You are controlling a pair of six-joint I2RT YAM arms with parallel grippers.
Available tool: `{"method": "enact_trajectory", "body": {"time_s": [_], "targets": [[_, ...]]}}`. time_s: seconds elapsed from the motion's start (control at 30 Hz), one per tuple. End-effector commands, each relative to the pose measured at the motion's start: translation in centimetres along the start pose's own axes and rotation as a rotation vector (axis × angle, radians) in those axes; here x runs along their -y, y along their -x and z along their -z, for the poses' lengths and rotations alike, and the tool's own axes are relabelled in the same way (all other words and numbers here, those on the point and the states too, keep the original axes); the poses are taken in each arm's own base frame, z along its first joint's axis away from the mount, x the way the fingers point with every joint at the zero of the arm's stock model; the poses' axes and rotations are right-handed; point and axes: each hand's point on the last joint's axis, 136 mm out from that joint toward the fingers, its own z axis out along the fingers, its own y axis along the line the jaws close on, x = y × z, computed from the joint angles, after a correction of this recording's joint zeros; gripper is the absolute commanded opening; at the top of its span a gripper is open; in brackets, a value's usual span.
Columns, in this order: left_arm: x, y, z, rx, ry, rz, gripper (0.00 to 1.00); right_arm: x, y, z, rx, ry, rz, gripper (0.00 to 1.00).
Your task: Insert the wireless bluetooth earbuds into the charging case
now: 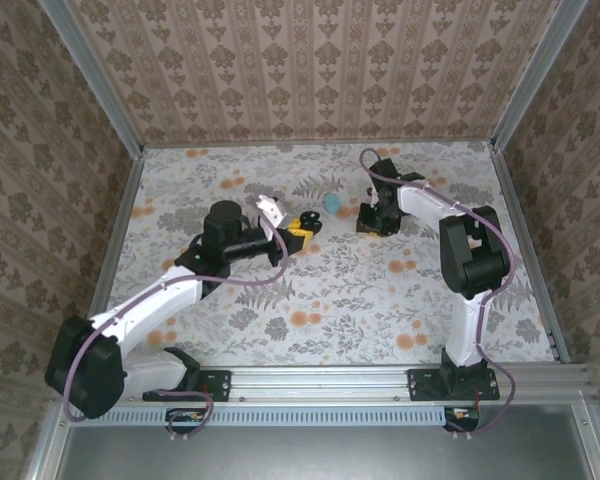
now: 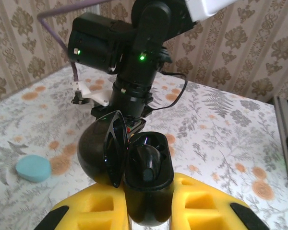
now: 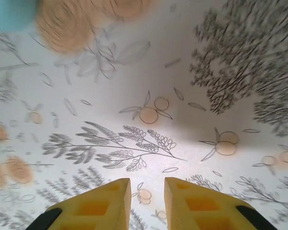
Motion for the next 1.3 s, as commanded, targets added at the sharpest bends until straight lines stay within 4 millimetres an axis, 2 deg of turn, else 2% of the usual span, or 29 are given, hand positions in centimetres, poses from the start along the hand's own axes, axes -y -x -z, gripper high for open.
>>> {"method": "enact_trajectory", "body": {"time_s": [0.0, 0.23, 0.53, 0.67, 0.97, 1.27], "targets": [[-0.8, 3.6, -0.5, 0.079, 0.019, -0.11, 0.0, 1.5, 2.9, 4.7, 0.089, -0.057, -0.008, 0.28], [-1.9, 3.7, -2.5, 0.1, -0.008, -0.072, 0.0, 4.5, 6.3, 5.2, 0.084, -0.138, -0.032, 0.36], [-2.7, 2.1, -3.7, 0.059, -0.008, -0.073, 0.0, 7.6, 8.9, 4.4, 0.08, -0.215, -0.066, 0.4], [-3.2, 2.4, -3.8, 0.062, 0.001, -0.072, 0.0, 8.3, 9.3, 4.2, 0.087, -0.234, -0.069, 0.42], [-3.5, 1.6, -4.5, 0.056, -0.006, -0.048, 0.0, 9.6, 9.3, 2.4, 0.028, -0.288, -0.041, 0.43], [-3.3, 1.6, -5.1, 0.052, -0.048, -0.039, 0.0, 10.6, 10.1, 2.1, -0.004, -0.326, 0.065, 0.45]]}}
